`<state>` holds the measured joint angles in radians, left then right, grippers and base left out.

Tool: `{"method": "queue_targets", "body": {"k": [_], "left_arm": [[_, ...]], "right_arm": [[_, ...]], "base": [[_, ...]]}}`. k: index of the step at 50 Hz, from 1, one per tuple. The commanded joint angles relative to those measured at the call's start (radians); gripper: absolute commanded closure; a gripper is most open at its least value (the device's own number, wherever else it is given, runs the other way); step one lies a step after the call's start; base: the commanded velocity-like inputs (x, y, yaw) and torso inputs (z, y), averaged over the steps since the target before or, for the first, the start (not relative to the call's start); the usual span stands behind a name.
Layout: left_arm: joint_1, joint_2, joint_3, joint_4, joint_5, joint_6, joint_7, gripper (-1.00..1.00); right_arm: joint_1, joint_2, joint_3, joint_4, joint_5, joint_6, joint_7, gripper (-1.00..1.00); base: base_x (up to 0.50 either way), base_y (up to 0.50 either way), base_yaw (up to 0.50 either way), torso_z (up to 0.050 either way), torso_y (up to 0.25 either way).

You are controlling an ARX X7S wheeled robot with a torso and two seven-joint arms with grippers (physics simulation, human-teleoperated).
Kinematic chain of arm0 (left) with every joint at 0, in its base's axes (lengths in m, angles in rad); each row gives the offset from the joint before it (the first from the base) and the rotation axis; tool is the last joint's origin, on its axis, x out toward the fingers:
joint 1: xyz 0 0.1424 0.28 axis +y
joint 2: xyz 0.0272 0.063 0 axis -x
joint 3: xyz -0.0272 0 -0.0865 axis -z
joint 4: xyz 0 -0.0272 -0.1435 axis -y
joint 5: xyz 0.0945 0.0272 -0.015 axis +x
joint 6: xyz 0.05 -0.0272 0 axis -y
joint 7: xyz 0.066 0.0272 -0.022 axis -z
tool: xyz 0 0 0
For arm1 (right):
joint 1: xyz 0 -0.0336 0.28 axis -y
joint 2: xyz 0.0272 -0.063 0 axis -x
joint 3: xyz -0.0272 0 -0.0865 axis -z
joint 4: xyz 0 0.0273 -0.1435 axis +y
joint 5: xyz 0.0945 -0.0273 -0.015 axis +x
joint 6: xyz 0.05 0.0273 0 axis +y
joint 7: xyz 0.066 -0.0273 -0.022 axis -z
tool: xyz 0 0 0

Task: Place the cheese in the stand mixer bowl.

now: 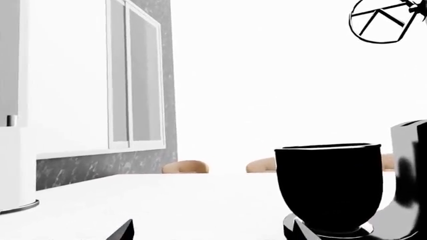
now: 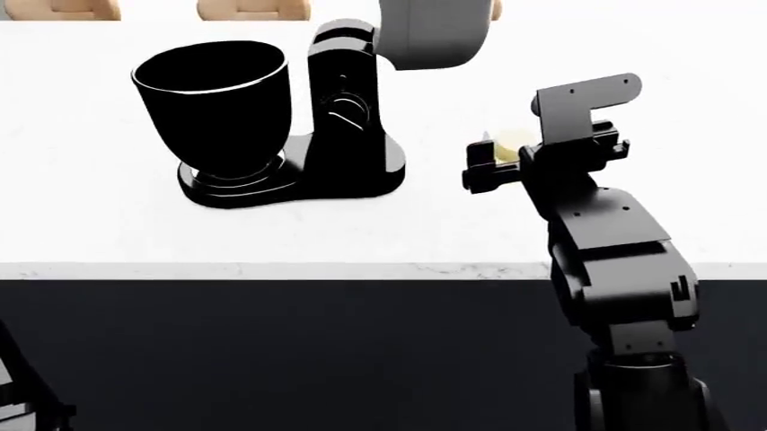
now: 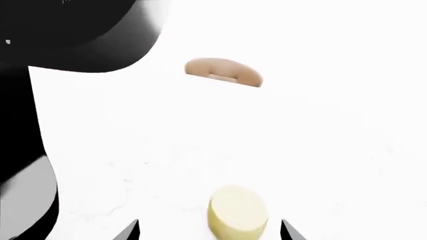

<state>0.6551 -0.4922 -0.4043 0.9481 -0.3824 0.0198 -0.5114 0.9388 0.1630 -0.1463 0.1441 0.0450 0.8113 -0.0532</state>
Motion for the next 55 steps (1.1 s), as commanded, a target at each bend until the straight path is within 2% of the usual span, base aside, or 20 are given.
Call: {"method": "queue_targets", "body": {"k": [1,17,29,38,49,55], "left_arm": [[-0.007,0.002,0.007,-0.008,0.002,0.0,0.006,-1.0],[-0.009,0.009,0.011,-0.011,0.011,-0.001,0.011,-1.0],[-0.012,0.011,0.01,-0.012,0.014,-0.004,0.014,-1.0],[-0.011,0.014,0.012,-0.012,0.018,-0.003,0.018,-1.0],[-0.013,0.016,0.009,-0.013,0.016,-0.005,0.019,-1.0],[-0.016,0.017,0.01,-0.015,0.017,-0.008,0.019,-1.0]], "right_arm": [[0.002,-0.006,0.012,0.089,0.01,-0.043,0.012,-1.0],[0.038,-0.014,0.053,0.2,0.019,-0.058,0.064,-1.0],[0.029,-0.004,0.02,0.188,0.02,-0.07,0.043,-1.0],[0.015,0.002,0.01,0.161,0.033,-0.087,0.024,-1.0],[0.014,0.007,0.011,0.163,0.036,-0.094,0.035,-1.0],[0.021,0.007,0.007,0.18,0.028,-0.098,0.052,-1.0]], "base": [[0.0,0.0,0.0,0.0,0.0],[0.0,0.0,0.0,0.0,0.0],[0.0,0.0,0.0,0.0,0.0],[0.43,0.0,0.0,0.0,0.0],[0.0,0.0,0.0,0.0,0.0],[0.37,-0.06,0.0,0.0,0.0]]}}
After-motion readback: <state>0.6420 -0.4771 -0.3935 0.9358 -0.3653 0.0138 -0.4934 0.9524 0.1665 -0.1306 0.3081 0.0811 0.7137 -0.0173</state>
